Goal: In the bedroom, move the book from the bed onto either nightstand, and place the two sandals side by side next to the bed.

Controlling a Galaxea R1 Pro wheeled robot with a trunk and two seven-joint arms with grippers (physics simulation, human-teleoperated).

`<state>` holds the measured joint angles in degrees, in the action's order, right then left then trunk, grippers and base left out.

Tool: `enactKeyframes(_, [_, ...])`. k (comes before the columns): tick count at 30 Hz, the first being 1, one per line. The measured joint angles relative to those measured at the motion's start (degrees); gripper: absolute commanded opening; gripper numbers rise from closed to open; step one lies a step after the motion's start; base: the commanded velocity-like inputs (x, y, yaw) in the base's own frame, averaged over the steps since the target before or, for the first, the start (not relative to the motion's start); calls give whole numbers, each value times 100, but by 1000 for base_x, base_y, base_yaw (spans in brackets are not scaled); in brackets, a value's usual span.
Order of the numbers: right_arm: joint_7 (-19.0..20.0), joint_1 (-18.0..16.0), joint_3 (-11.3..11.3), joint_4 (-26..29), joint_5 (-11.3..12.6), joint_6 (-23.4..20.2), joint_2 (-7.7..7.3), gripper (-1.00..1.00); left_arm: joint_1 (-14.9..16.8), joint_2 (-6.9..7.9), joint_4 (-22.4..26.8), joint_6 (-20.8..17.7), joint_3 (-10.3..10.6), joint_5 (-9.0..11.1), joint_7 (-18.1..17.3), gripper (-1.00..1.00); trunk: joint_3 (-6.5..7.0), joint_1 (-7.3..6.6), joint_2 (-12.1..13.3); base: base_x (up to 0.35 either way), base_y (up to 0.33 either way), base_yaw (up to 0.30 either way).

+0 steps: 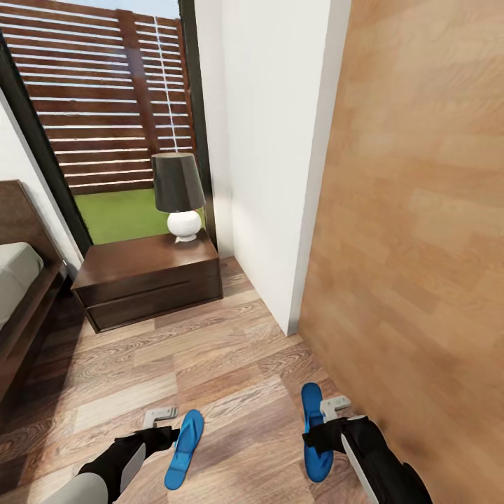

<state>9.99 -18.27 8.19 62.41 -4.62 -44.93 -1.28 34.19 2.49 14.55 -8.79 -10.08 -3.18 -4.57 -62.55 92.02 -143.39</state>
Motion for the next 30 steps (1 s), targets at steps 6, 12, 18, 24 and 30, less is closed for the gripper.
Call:
enactKeyframes(6, [0,1,16,-7,0,0,7,-100,1,3,0,1,1,0,0,100,0,-2,0,92,13,0])
enactKeyframes(12, [-1,0,29,-8,-2,1,9,-100,1,0,0,75,6,-1,-5,100,0,-1,0,143,25,0])
enactKeyframes(18, [-1,1,31,-14,0,3,9,-100,0,0,0,124,74,0,-2,100,0,0,0,38,6,0])
enactKeyframes(24, [-1,1,57,-16,2,1,9,-100,0,0,-9,139,138,-4,0,100,0,-2,0,135,1,0])
enactKeyframes(30, [0,2,66,-21,4,5,9,-100,0,0,-16,142,148,-3,0,100,0,0,0,67,0,0])
